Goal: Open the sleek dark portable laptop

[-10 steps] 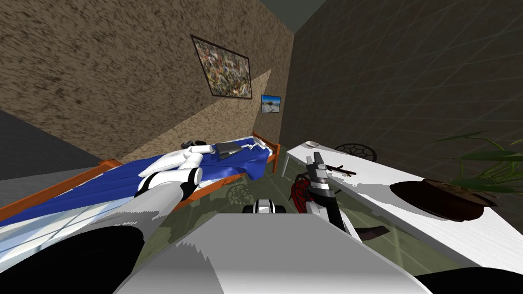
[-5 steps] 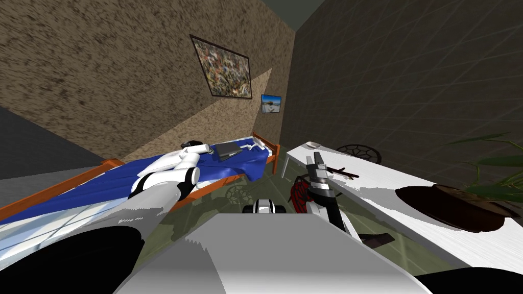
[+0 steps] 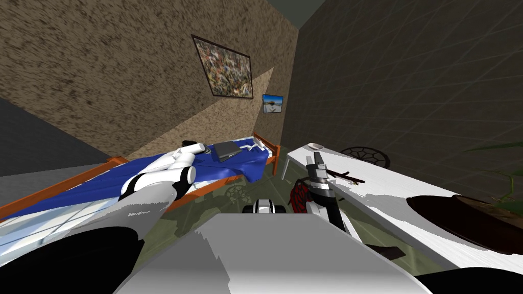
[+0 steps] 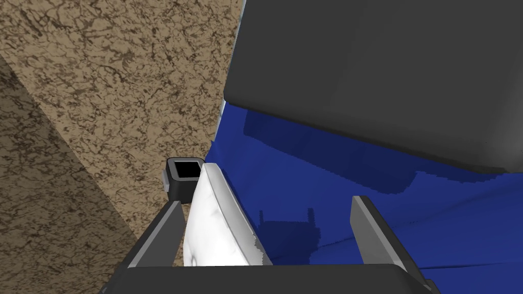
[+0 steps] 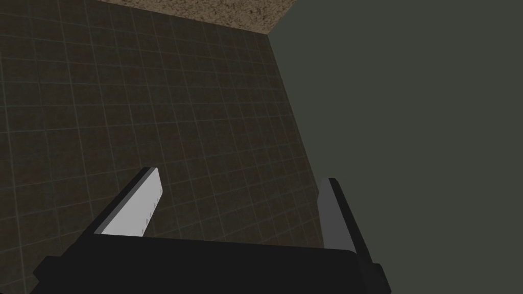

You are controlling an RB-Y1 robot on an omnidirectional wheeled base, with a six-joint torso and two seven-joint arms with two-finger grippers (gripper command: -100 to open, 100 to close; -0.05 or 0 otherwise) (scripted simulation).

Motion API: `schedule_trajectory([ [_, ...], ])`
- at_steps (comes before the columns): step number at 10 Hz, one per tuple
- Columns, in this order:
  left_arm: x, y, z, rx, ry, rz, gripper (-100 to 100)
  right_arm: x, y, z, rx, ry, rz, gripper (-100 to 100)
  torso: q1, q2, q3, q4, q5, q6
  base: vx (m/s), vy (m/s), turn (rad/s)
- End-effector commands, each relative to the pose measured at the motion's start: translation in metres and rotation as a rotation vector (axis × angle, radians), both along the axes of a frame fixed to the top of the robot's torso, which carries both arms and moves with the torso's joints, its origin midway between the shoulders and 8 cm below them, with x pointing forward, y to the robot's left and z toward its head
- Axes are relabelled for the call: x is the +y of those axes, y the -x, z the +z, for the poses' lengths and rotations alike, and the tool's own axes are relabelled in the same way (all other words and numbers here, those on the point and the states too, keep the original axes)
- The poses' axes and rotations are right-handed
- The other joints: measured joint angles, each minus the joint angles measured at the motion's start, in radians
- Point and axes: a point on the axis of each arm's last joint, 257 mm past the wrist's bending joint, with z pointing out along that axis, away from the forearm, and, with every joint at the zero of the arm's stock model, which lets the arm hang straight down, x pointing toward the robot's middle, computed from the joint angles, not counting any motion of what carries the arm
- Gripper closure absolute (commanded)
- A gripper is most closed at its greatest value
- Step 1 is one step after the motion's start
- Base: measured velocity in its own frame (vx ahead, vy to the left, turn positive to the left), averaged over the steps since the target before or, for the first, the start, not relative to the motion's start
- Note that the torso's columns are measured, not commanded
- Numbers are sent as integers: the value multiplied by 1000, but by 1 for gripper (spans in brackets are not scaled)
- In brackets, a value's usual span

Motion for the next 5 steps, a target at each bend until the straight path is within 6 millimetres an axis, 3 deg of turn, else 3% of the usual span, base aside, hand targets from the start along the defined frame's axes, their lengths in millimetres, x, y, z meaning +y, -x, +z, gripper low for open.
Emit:
schedule_trajectory([
  [1, 3, 2, 4, -5, -4, -27, -100, 0, 0, 0, 0, 0, 0, 0, -2, -2, -1, -1, -1, 1, 38, -63, 14],
  [2, 3, 2, 4, 0, -14, -33, -100, 0, 0, 0, 0, 0, 0, 0, -1, 0, -1, -1, -1, 2, 10, -25, -21],
  [3, 18, 11, 12, -18, 1, -19, -100, 0, 0, 0, 0, 0, 0, 0, 2, 1, 1, 0, 0, 1, 58, -82, 117],
  [5, 13, 7, 13, -19, -11, -52, -100, 0, 0, 0, 0, 0, 0, 0, -2, -1, -1, -1, -1, 2, 53, -80, 57],
])
